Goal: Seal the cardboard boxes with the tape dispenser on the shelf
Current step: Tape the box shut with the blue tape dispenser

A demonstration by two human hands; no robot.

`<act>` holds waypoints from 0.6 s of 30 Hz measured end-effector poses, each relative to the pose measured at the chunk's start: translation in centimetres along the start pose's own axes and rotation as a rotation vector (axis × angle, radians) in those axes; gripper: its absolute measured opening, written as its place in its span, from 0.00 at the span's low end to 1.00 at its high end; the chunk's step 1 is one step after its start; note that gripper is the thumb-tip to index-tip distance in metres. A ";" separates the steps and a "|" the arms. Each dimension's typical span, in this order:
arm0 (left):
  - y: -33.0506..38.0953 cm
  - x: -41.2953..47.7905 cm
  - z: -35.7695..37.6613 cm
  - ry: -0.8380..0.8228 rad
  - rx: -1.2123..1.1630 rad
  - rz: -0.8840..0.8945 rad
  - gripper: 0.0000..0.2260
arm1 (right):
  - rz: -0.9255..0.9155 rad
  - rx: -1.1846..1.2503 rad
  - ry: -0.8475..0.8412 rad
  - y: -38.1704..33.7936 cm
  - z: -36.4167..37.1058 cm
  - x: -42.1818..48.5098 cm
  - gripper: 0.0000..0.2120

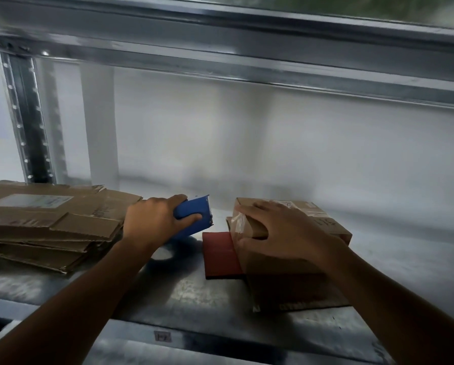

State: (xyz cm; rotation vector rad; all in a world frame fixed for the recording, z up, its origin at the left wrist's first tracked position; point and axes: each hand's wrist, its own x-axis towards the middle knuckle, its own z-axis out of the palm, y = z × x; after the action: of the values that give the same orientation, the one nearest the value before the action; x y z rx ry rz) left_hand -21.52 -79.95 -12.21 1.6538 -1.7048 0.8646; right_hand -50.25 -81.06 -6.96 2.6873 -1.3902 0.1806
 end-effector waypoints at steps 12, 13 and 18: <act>0.1 -0.6 0.0 0.157 -0.177 0.106 0.25 | -0.073 0.063 -0.074 5.1 0.0 -0.4 0.36; 0.2 -0.6 0.0 0.172 -0.201 0.121 0.26 | -0.059 0.090 -0.070 5.4 0.0 -0.4 0.35; 1.1 -0.2 -0.4 0.258 -0.324 0.232 0.28 | -0.110 0.179 -0.024 7.1 0.8 -0.3 0.29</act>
State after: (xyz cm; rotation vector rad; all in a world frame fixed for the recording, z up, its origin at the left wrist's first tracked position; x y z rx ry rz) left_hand -22.61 -79.49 -12.11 1.0991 -1.7655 0.8156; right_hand -56.14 -84.99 -7.52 2.9107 -1.2854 0.2762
